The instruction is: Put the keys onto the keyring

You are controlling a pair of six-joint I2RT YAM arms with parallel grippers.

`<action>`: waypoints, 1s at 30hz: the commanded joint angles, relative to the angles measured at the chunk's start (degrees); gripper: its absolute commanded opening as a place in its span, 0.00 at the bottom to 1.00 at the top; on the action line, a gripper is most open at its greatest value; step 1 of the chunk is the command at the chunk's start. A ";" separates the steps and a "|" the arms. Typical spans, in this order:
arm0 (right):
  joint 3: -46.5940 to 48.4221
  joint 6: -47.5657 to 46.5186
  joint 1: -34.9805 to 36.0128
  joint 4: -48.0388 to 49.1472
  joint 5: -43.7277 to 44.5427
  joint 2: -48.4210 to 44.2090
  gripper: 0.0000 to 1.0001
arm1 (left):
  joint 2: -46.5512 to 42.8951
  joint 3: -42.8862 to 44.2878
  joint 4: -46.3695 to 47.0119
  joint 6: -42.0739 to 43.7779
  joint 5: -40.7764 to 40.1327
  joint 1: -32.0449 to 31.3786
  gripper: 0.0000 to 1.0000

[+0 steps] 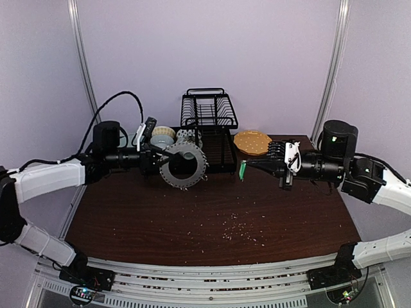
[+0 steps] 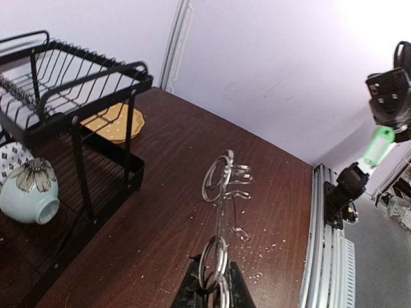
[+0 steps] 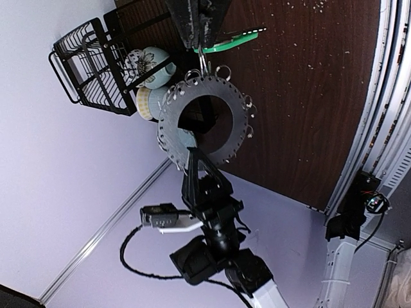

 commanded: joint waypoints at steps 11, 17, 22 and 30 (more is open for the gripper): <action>9.77 -11.07 5.07 -9.54 17.90 2.70 0.00 | 7.34 34.66 -53.98 15.84 -4.41 -19.63 0.00; 9.12 -15.55 6.94 -12.24 16.92 3.25 0.00 | 11.94 42.85 -57.22 17.28 0.51 -22.04 0.00; 8.76 -19.39 8.73 -12.40 19.59 4.33 0.00 | 14.90 47.01 -62.37 20.21 0.29 -24.81 0.00; 7.57 -21.30 9.17 -11.26 19.15 3.48 0.00 | 16.05 48.66 -63.19 20.26 1.97 -25.74 0.00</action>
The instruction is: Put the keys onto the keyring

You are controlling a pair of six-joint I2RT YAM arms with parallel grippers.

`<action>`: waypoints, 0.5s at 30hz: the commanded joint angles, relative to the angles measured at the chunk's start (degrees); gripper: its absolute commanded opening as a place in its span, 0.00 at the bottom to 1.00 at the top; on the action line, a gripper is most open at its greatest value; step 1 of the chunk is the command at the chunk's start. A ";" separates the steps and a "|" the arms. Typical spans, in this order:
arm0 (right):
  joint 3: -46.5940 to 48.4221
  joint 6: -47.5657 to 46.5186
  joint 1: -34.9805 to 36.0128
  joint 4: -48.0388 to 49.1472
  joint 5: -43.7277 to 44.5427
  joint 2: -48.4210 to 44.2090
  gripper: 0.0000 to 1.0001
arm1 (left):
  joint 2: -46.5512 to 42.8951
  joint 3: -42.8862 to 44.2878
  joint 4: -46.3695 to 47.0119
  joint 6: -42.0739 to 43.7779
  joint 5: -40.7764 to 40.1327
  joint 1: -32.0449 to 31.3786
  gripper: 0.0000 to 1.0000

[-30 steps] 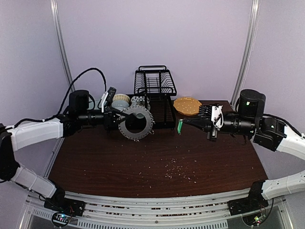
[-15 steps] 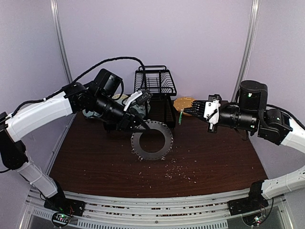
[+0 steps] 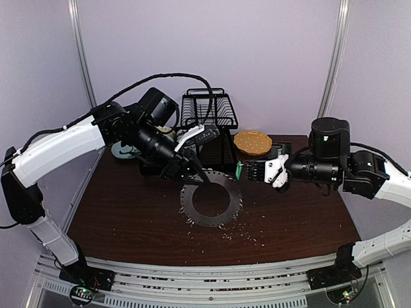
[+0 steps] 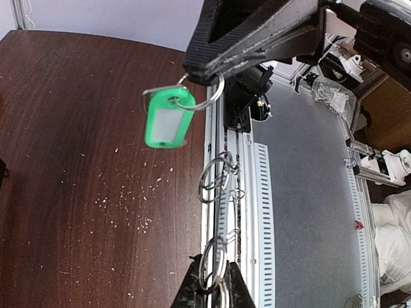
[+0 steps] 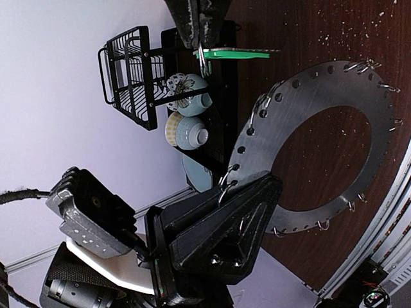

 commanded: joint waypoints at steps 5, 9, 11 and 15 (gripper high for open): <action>0.67 -4.03 0.95 -2.36 -2.49 0.37 0.00 | 3.86 6.56 -2.92 1.37 4.73 -1.44 0.00; 0.81 -4.72 1.58 -2.92 -3.74 0.46 0.00 | 5.55 8.83 -2.91 0.29 5.04 -1.55 0.00; 1.08 -4.93 1.86 -2.97 -3.78 0.44 0.00 | 5.85 9.07 -2.98 0.12 4.95 -1.51 0.00; 1.05 -5.76 2.57 -2.89 -3.91 0.46 0.00 | 6.79 9.45 -3.25 0.14 4.47 -1.57 0.00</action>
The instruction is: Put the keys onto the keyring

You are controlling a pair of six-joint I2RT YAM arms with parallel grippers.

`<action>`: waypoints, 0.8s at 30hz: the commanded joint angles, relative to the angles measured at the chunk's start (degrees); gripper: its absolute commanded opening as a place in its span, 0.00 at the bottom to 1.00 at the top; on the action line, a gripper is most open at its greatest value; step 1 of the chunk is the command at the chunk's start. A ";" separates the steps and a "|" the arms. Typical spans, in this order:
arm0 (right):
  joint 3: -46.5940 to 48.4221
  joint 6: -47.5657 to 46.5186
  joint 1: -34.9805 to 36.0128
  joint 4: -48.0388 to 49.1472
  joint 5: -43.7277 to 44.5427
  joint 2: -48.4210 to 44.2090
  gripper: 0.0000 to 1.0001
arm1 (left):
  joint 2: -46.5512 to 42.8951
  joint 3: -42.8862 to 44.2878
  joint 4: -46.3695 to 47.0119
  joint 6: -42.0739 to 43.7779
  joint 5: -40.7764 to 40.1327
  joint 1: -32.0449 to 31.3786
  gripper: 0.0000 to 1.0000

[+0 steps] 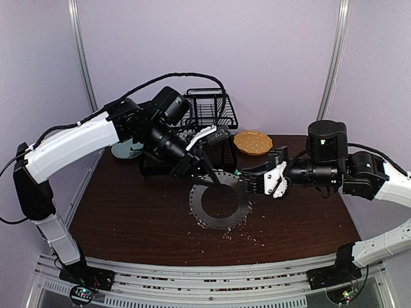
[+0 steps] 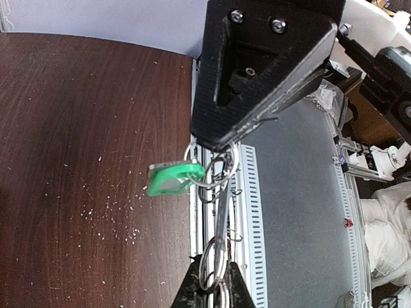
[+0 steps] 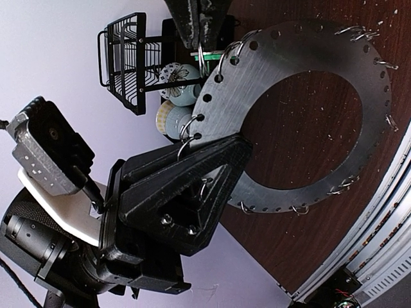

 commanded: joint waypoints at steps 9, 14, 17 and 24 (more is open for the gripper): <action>0.35 -1.45 2.96 1.45 1.56 0.12 0.00 | 1.07 3.15 -0.44 -0.01 1.23 -0.19 0.00; 0.25 -2.35 4.32 1.61 2.86 0.68 0.00 | 0.96 3.15 -0.52 -0.15 1.33 -0.19 0.00; 0.30 -3.27 5.21 1.08 5.63 1.39 0.00 | 1.04 3.15 -0.39 -0.15 1.53 -0.19 0.00; 0.23 -0.76 5.85 4.47 11.94 1.31 0.00 | 0.83 2.51 -0.48 0.16 2.13 -0.20 0.00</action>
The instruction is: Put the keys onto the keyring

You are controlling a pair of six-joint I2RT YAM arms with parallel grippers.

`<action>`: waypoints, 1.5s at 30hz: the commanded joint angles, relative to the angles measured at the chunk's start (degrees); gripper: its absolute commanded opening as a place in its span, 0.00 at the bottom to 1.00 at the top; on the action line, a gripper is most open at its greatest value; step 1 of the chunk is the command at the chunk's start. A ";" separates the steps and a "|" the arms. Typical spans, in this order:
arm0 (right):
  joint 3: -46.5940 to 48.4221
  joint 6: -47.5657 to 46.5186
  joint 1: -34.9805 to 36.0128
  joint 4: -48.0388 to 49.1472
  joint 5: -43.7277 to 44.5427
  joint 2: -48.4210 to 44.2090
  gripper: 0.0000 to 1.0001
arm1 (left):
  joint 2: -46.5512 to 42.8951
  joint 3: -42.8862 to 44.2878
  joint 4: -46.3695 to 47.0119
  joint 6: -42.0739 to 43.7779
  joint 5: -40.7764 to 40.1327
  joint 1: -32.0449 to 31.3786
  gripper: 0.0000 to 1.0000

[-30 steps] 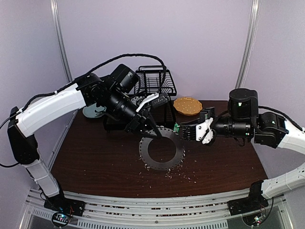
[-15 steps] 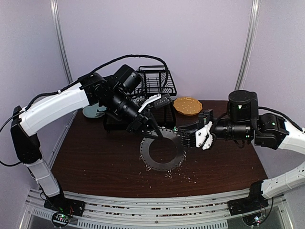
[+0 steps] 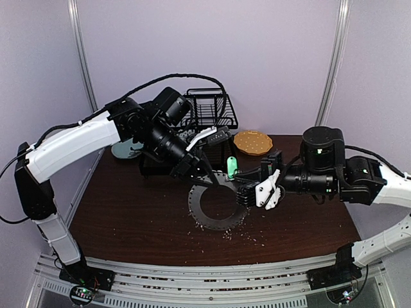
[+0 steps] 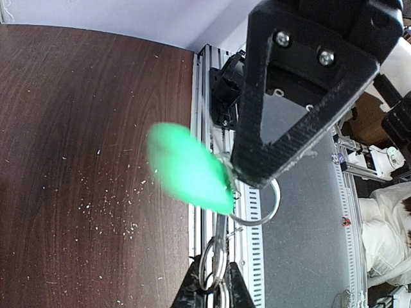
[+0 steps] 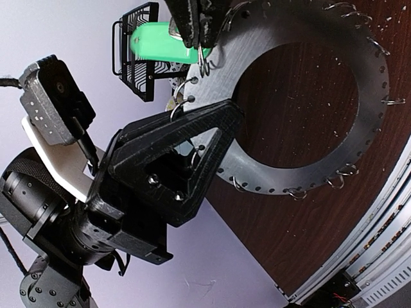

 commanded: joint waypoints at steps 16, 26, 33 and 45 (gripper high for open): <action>1.84 1.73 0.02 -0.07 4.15 0.21 0.00 | 0.39 1.93 0.96 0.69 1.83 -0.28 0.00; 1.81 1.39 0.15 -0.38 2.45 0.54 0.00 | 0.30 2.02 0.96 0.87 2.00 -0.28 0.00; 0.69 0.28 0.14 0.29 4.48 1.17 0.00 | 0.21 2.04 0.96 1.75 2.92 -0.32 0.00; 10.52 14.19 -3.54 -10.80 -8.70 2.60 0.00 | 0.01 3.54 -1.11 7.64 -17.76 -5.92 0.00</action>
